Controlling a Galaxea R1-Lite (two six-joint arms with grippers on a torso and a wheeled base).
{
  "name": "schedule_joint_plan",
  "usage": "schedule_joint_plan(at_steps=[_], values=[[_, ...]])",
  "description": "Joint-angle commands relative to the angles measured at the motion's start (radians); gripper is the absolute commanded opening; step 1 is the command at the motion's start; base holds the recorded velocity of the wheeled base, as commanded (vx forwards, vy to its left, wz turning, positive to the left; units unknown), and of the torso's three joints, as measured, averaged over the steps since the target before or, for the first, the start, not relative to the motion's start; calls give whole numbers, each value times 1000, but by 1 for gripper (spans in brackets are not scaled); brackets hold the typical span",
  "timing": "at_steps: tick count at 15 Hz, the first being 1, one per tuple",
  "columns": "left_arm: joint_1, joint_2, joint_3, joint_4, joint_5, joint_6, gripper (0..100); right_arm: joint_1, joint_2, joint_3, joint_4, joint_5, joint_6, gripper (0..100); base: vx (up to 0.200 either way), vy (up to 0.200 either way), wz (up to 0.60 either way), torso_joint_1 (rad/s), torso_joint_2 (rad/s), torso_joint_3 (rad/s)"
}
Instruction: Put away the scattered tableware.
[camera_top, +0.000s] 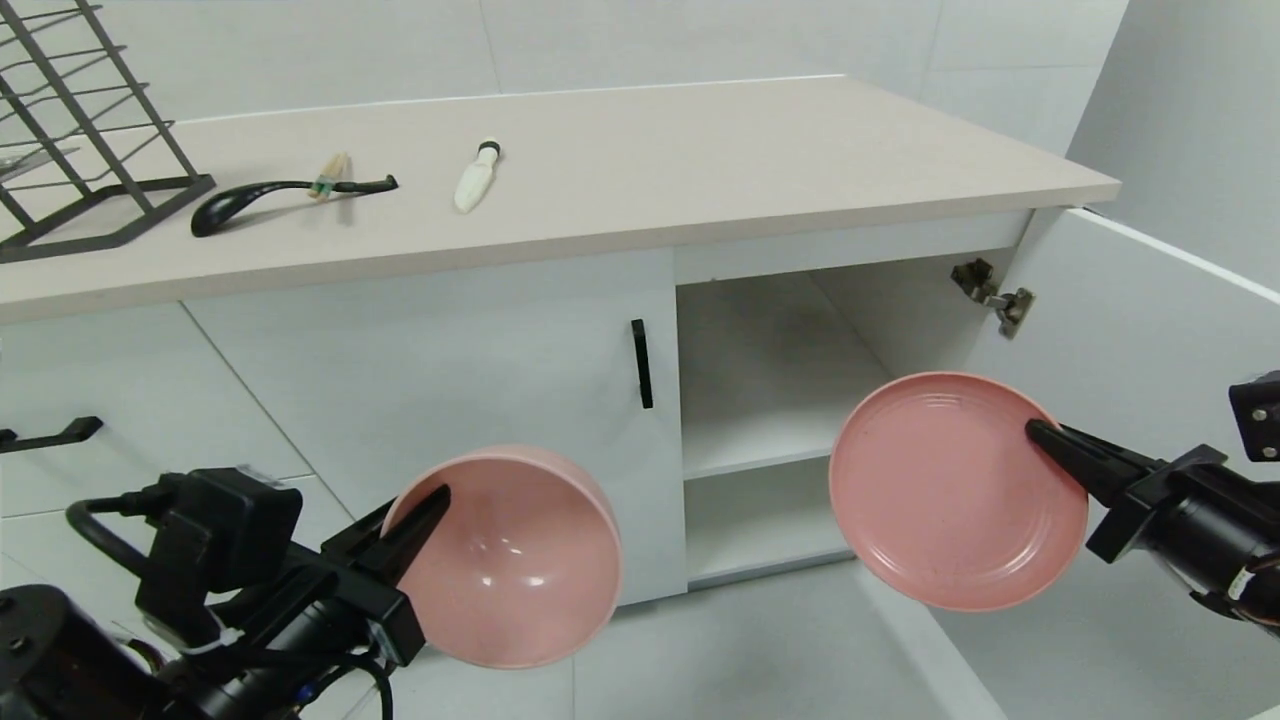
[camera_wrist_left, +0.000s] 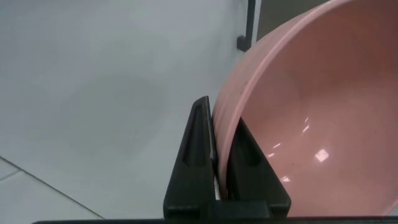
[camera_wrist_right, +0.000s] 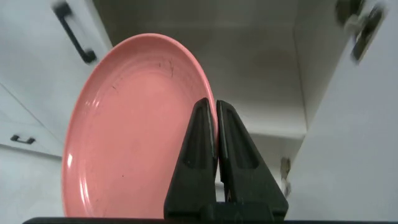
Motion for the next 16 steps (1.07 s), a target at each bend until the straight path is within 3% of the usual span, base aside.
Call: schedule_joint_plan(at_steps=[1,5,8,16], values=[[-12,2,0,1,-1,-13,0,1,103,-26,-1,1,0,0,0,0,0,-41,276,46],[-27,8,0,4,-1,-13,0,-2,169,-86,-1,-1,0,0,0,0,0,-7,103,31],[-29,10,0,7,-1,-13,0,-4,199,-101,-1,-1,0,0,200,0,0,2,15,43],[-29,8,0,3,-1,-13,0,-15,249,-100,-1,-1,0,0,0,-25,0,0,0,1]])
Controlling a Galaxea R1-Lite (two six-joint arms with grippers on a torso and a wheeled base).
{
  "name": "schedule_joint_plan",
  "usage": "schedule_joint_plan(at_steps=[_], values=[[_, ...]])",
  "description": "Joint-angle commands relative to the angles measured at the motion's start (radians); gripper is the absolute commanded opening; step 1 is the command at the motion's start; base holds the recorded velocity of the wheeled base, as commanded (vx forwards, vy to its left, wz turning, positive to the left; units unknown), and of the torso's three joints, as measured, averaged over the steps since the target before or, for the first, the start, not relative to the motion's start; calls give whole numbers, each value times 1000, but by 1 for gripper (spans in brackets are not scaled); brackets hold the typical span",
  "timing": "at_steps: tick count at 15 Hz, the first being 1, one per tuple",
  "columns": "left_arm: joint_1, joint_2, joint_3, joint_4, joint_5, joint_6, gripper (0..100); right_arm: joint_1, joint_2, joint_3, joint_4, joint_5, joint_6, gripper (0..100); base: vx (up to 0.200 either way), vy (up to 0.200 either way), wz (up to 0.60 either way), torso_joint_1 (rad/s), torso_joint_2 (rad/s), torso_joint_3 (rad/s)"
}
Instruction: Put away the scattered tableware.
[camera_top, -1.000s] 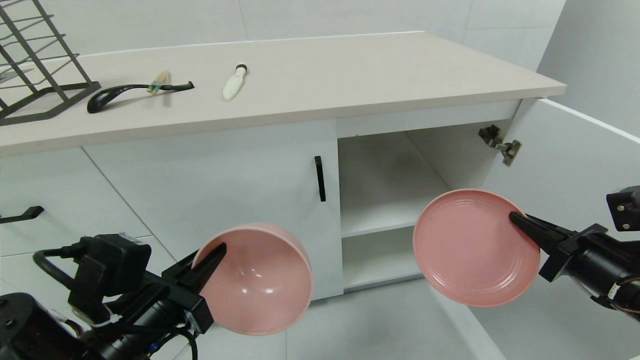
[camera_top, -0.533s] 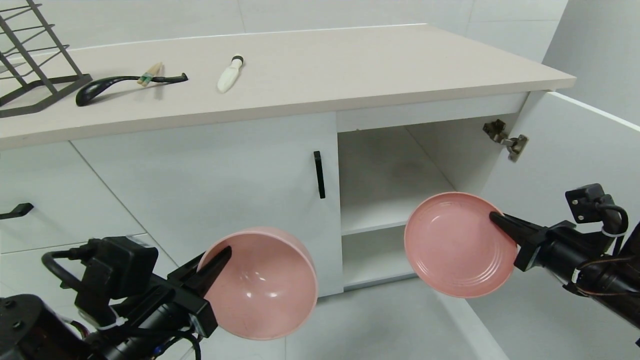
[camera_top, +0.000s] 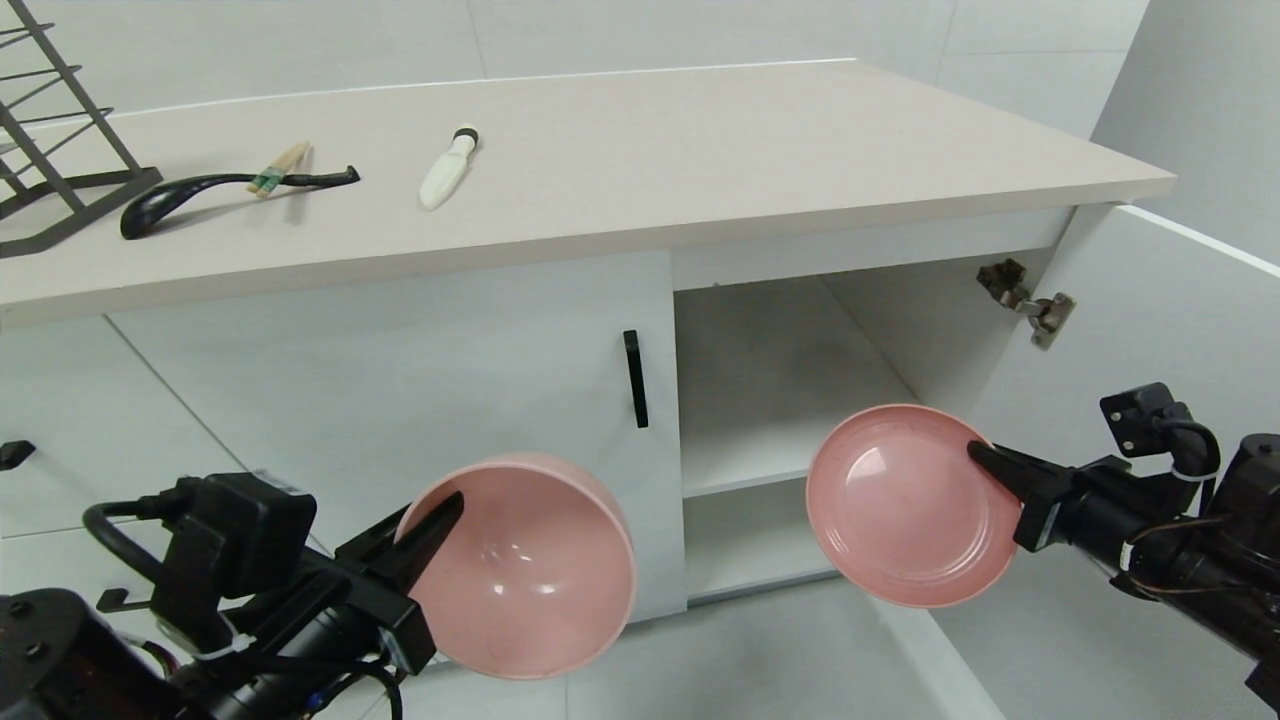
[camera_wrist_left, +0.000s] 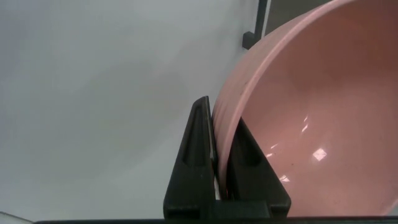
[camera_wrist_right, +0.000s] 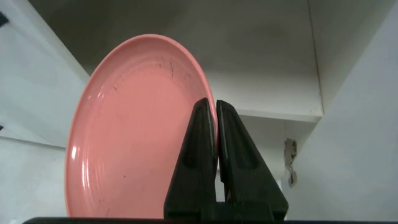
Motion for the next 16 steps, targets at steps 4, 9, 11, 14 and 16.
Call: schedule_joint_plan(at_steps=[4,9,11,14,16], values=[[-2,1,0,0,0,0,0,-6,26,2,-1,1,0,0,0,-100,0,1,0,1],[-2,-5,0,0,0,0,0,-4,28,14,-1,2,0,0,0,0,0,0,0,0],[-2,-7,0,0,2,-3,0,0,32,15,-1,2,-2,0,0,0,0,0,0,0],[-2,-5,0,1,0,-35,0,3,31,15,-1,2,-29,0,200,200,0,2,1,4],[-2,6,0,3,0,-35,0,3,32,15,-1,2,-43,0,0,0,0,0,0,0]])
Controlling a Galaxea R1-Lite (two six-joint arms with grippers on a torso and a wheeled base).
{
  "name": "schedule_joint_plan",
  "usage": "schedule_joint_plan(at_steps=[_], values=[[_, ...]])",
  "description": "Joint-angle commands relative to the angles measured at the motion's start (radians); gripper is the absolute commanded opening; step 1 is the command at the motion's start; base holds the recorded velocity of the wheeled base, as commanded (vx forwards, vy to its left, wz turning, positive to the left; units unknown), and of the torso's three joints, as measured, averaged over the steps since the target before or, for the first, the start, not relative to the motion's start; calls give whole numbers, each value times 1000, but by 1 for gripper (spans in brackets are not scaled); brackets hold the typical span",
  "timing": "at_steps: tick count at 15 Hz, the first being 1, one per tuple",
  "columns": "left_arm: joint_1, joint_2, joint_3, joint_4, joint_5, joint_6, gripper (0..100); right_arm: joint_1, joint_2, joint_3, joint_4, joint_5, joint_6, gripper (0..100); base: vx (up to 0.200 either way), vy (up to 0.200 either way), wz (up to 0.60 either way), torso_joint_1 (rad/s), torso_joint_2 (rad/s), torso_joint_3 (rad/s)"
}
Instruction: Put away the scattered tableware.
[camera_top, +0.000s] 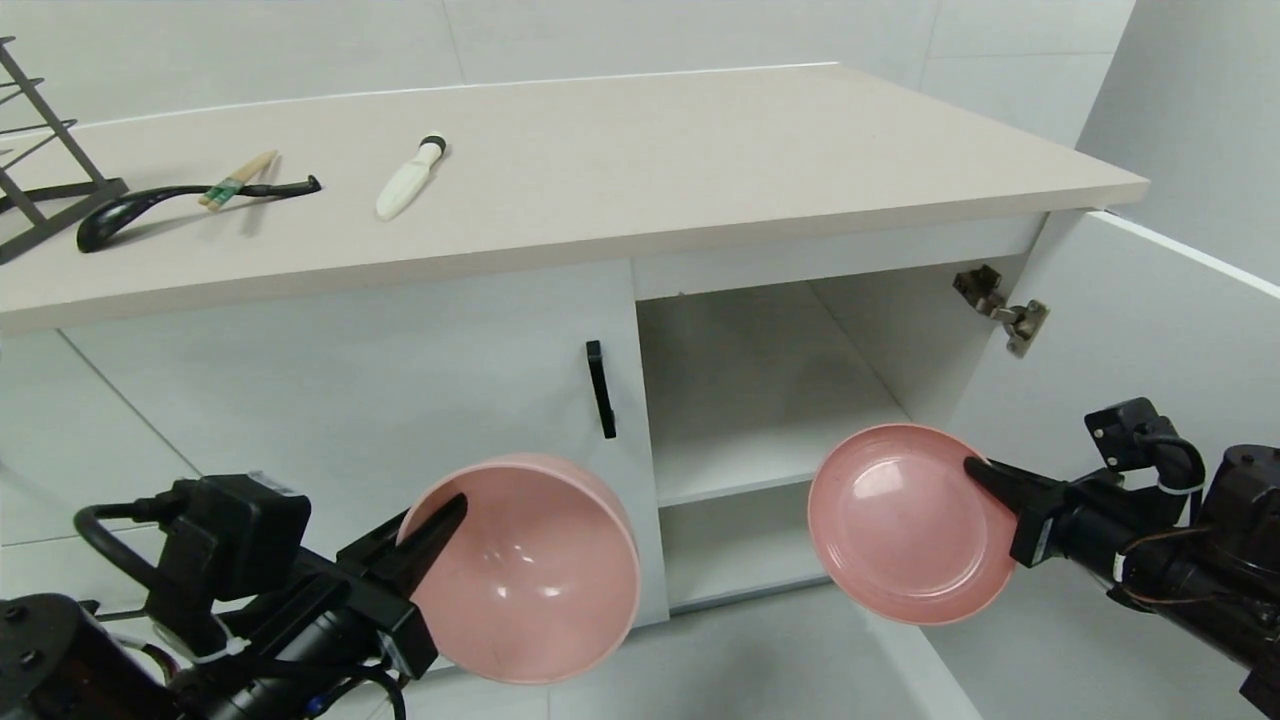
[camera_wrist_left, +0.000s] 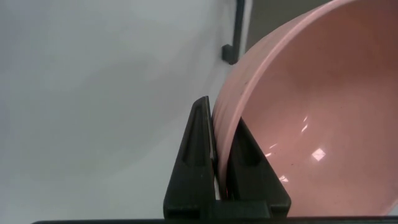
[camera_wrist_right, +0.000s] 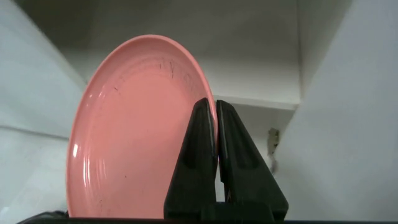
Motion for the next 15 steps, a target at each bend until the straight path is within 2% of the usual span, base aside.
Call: schedule_joint_plan(at_steps=[1,4,9,13,15], values=[[1,12,0,0,1,0,0,2,1,-1,-1,1,-1,0,0,0,0,0,0,0],[1,12,0,1,1,2,0,2,15,-7,-1,1,-1,0,0,0,0,0,0,0],[-34,5,0,1,1,2,0,-1,57,-50,-1,1,-1,0,0,0,0,0,0,0],[-40,-18,0,0,1,2,0,-1,130,-169,-1,-1,8,0,0,0,0,0,0,0],[-40,-46,0,12,1,2,0,-1,164,-220,-1,-1,10,0,200,0,0,0,2,0]])
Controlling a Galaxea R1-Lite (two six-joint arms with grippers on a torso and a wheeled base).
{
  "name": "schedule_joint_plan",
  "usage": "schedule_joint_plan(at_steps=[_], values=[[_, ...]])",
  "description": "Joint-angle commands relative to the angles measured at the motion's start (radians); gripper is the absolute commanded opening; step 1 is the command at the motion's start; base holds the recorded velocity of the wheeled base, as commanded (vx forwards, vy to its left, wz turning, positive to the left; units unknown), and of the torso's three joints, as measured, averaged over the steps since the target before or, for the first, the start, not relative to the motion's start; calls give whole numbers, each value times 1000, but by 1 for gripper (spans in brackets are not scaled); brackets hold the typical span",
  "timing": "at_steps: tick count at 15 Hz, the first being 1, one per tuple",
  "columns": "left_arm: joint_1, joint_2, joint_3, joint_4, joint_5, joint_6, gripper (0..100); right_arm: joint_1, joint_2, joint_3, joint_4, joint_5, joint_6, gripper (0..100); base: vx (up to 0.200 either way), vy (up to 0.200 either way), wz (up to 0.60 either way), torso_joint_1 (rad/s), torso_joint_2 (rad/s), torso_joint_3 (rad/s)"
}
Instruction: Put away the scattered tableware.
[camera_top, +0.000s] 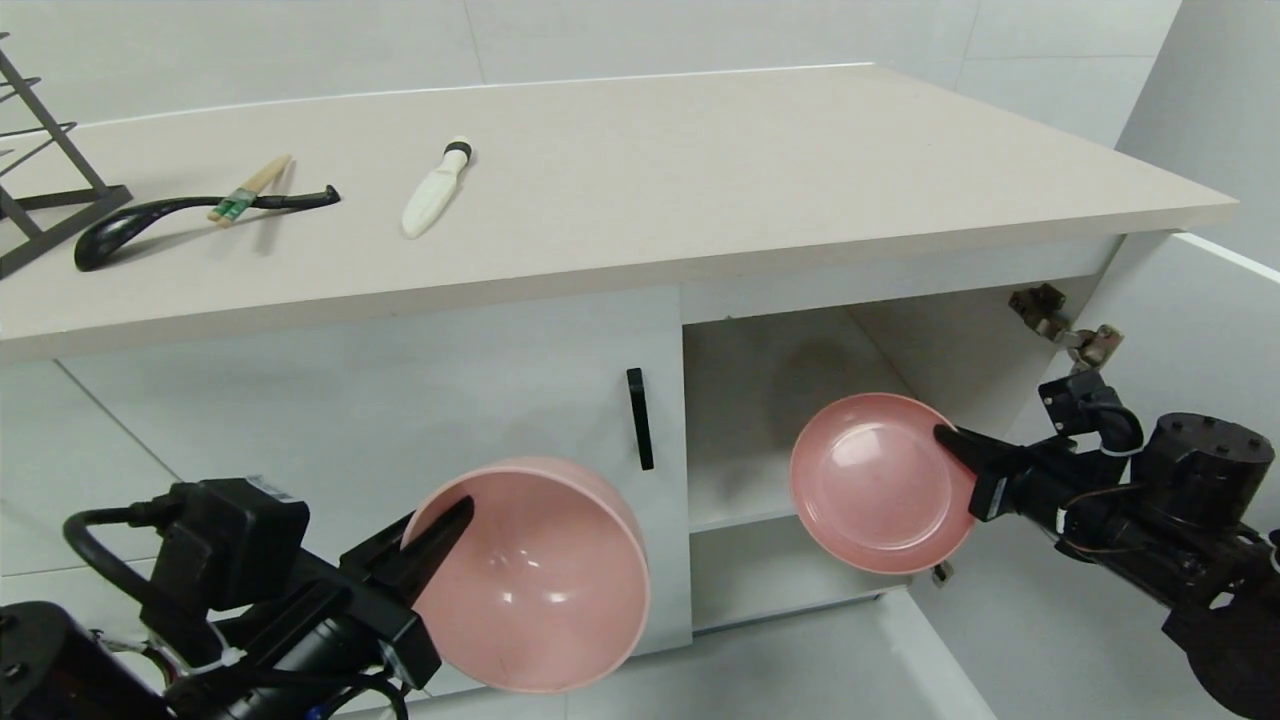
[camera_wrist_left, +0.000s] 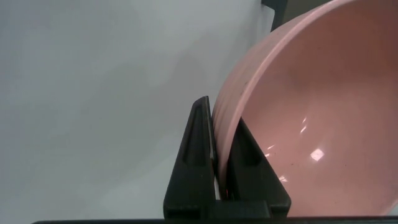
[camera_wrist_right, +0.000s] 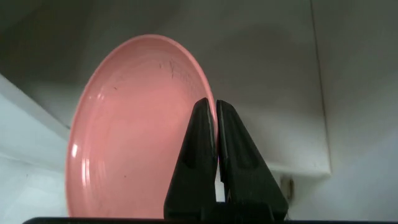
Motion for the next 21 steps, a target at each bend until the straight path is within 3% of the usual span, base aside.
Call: schedule_joint_plan(at_steps=[1,6,16,21], values=[[-2,-35,0,3,0,0,0,0,53,-52,-1,0,1,0,200,0,0,12,-2,-7],[-57,-60,0,3,0,2,0,11,102,-116,-1,0,1,0,0,0,0,0,0,0],[-57,-58,0,10,0,2,0,60,209,-199,-1,-1,82,0,0,0,0,0,0,0],[-57,-69,0,38,0,2,0,60,341,-356,-1,-4,84,0,0,0,0,0,0,0]])
